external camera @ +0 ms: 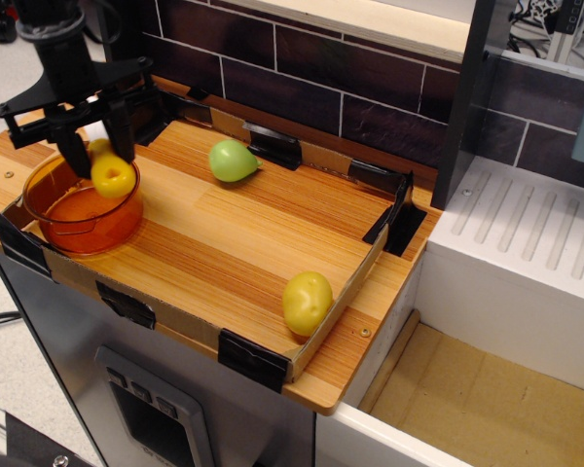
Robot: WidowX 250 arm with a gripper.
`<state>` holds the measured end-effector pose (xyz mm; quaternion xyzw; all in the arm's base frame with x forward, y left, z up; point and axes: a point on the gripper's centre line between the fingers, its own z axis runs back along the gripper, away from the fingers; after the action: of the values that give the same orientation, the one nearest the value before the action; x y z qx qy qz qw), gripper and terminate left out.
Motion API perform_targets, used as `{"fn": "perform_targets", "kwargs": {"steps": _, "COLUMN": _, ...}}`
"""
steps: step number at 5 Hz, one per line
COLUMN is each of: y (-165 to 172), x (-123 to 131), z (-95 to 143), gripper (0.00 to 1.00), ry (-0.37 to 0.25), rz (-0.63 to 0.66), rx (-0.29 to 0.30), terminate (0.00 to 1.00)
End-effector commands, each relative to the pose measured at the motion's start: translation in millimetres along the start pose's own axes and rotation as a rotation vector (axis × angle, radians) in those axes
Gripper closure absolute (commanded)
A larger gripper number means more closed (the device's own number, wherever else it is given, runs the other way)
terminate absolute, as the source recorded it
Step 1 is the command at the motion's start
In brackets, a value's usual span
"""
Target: Put knife in pot
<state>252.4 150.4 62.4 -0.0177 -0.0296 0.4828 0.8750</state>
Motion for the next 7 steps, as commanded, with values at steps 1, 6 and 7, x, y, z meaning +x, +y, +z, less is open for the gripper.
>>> {"fn": "perform_targets", "kwargs": {"steps": 1, "y": -0.4, "x": 20.4, "z": -5.0, "gripper": 1.0, "ry": -0.034, "rz": -0.003, "rx": 0.038, "terminate": 0.0}}
{"fn": "perform_targets", "kwargs": {"steps": 6, "y": -2.5, "x": 24.4, "z": 19.0, "gripper": 0.0, "ry": -0.018, "rz": -0.032, "rx": -0.02, "terminate": 0.0}}
{"fn": "perform_targets", "kwargs": {"steps": 7, "y": -5.5, "x": 19.9, "z": 37.1, "gripper": 0.0, "ry": -0.011, "rz": -0.035, "rx": -0.057, "terminate": 0.0}}
